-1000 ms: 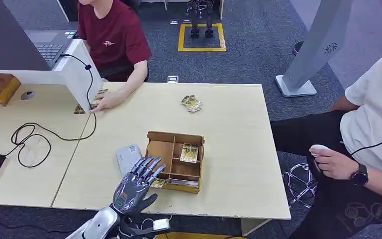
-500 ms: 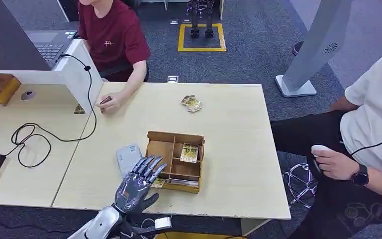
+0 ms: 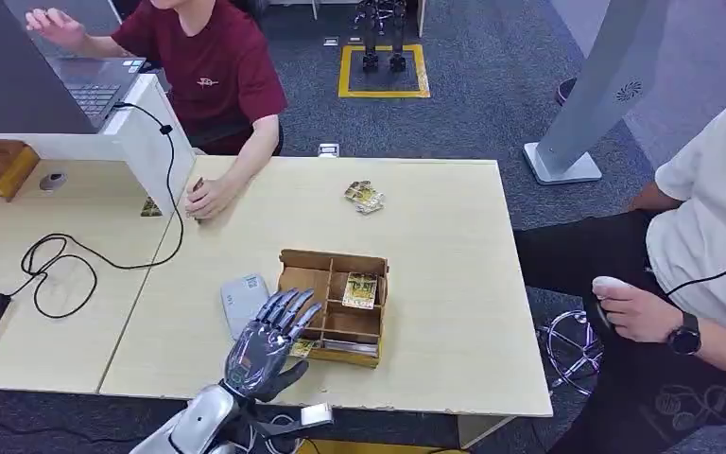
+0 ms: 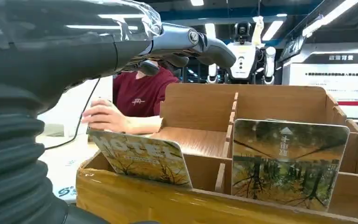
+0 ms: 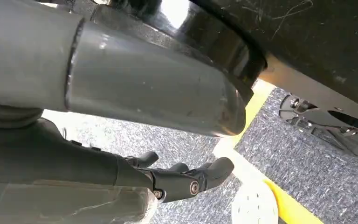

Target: Pass the card to the sensor for recognition and then transmit it.

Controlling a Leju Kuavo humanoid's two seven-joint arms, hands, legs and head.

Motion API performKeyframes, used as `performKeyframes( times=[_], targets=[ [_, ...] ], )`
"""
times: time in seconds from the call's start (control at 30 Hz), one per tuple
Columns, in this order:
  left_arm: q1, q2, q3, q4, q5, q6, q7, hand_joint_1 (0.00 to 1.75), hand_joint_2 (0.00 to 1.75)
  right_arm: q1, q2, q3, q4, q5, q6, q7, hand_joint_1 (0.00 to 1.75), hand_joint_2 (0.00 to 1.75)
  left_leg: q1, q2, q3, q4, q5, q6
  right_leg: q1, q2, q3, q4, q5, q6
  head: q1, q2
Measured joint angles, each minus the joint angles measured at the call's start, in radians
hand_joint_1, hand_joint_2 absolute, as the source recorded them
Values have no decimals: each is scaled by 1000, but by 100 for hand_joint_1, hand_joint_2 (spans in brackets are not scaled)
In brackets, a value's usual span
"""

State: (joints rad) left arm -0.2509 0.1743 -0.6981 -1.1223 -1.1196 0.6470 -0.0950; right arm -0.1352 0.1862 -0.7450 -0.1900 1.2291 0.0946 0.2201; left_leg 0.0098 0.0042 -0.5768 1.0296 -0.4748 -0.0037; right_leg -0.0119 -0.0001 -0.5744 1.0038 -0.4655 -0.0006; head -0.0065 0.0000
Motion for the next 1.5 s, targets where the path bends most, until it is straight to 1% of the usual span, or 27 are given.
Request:
performKeyframes(
  times=[0.27, 0.3, 0.33, 0.5, 0.63, 0.8, 1.37, 1.5],
  targets=[
    [-1, 0, 0, 6, 0, 0, 0, 0, 175, 0, 0, 1, 0, 0, 0, 0, 0, 0, 0, 0, 0, 0, 0, 0, 0, 0, 0, 0, 0, 0, 0, 0],
    [-1, 0, 0, 6, 0, 0, 0, 157, 175, 0, 0, 1, 0, 0, 0, 0, 0, 0, 0, 0, 0, 0, 0, 0, 0, 0, 0, 0, 0, 0, 0, 0],
    [-1, 0, 0, 6, 2, 0, 0, 175, 175, 0, 0, 1, 0, 0, 0, 0, 0, 0, 0, 0, 0, 0, 0, 0, 0, 0, 0, 0, 0, 0, 0, 0],
    [-1, 0, 0, 11, 44, -3, -15, 175, 175, 0, 0, 8, 0, -3, 1, 2, 0, 0, 0, 0, 0, 0, 0, 0, 0, 0, 0, 0, 0, 0, 0, 0],
    [-1, -2, 0, 14, 58, -7, -21, 175, 175, 0, 0, 17, -1, -3, 1, 2, 0, 0, 0, 0, 0, 0, 0, 0, 0, 0, 0, 0, 0, 0, 0, 0],
    [-2, -5, 0, 14, 91, -36, -36, 175, 175, 0, 0, 22, -2, -8, 1, 4, 0, 0, 0, 0, 0, 0, 0, 0, 0, 0, 0, 0, 0, 0, 0, 0],
    [-9, -7, 0, 14, 102, -40, -42, 175, 175, -1, 0, 26, -4, -16, 3, 11, 0, 0, 0, 0, 0, 0, 0, 0, 0, 0, 0, 0, 0, 0, 0, 0],
    [-17, -5, 0, 5, 163, -47, -66, 175, 175, -1, 0, 34, -4, -21, 3, 11, 0, 0, 0, 0, 0, 0, 0, 0, 0, 0, 0, 0, 0, 0, 0, 0]
  ],
)
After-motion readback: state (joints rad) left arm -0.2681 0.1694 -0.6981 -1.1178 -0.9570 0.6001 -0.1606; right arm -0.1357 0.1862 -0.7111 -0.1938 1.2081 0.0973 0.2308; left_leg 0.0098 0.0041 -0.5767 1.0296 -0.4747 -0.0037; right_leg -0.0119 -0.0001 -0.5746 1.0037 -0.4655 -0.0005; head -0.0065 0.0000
